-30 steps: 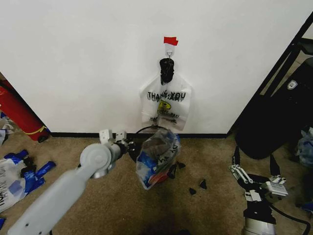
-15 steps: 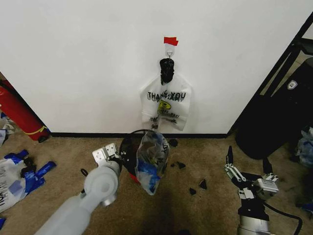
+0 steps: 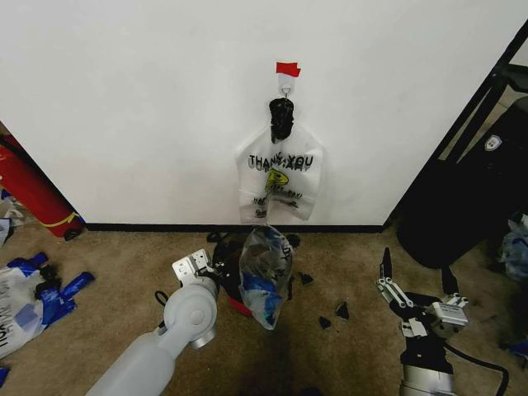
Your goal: Pick up the garbage bag from the wall and place it over the trash bin.
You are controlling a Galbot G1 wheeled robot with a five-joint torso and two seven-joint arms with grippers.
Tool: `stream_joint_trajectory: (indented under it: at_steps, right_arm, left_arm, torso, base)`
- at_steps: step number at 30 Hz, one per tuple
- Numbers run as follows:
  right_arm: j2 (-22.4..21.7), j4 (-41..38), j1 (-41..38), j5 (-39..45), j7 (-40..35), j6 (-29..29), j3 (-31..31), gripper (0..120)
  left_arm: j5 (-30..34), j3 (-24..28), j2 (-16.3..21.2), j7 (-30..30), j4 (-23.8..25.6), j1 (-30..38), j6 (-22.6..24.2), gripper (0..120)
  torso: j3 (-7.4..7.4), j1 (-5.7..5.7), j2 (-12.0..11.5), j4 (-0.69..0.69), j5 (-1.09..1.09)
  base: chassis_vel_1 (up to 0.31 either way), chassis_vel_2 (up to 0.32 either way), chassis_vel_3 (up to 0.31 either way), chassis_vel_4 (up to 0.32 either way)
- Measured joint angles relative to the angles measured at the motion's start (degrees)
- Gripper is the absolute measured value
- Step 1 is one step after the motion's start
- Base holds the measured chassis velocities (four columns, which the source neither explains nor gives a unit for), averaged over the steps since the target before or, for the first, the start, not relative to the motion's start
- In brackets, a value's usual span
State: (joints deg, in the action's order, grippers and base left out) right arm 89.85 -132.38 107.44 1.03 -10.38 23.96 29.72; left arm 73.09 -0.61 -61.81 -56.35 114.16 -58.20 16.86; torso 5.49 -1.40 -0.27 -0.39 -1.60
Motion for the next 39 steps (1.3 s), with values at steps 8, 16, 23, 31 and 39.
stream_joint_trajectory:
  at_steps: [8, 16, 23, 31, 39]
  right_arm:
    - [0.2, 0.3, -0.2, -0.4, 0.0, 0.0, -0.6, 100]
    - [0.4, 0.0, 0.1, -0.9, 0.0, 0.1, -1.1, 100]
    - [-0.7, -1.4, -0.2, 0.4, -1.8, -6.1, -2.8, 100]
    - [-6.8, -0.2, -4.8, 6.4, -5.4, -18.8, -4.3, 100]
    - [-12.6, 7.8, -12.2, 16.0, -5.1, -24.5, -5.3, 100]
  left_arm:
    - [0.1, -0.4, 0.0, 0.1, 1.1, -0.4, 0.2, 26]
    - [-0.2, -1.6, 1.6, 0.4, 3.3, -0.9, 0.6, 57]
    - [-10.7, -4.8, 6.9, 8.0, 8.8, -4.3, -0.8, 84]
    - [-22.9, -11.0, 14.2, 24.0, 15.9, -13.3, -10.4, 100]
    - [-24.1, -15.8, 17.4, 31.0, 14.2, -14.3, -15.0, 100]
  torso:
    - [0.0, 0.0, 0.0, 0.0, -0.01]
    - [0.0, 0.0, 0.0, 0.0, -0.01]
    - [0.0, 0.0, 0.0, -0.01, -0.02]
    - [0.0, 0.0, 0.0, 0.0, 0.0]
    - [0.01, -0.01, 0.0, -0.09, -0.04]
  base:
    - [0.0, 0.0, 0.0, 0.0]
    - [0.0, 0.0, 0.0, 0.0]
    - [0.0, 0.0, 0.0, 0.0]
    - [0.0, 0.0, 0.0, 0.0]
    - [0.0, 0.0, 0.0, 0.0]
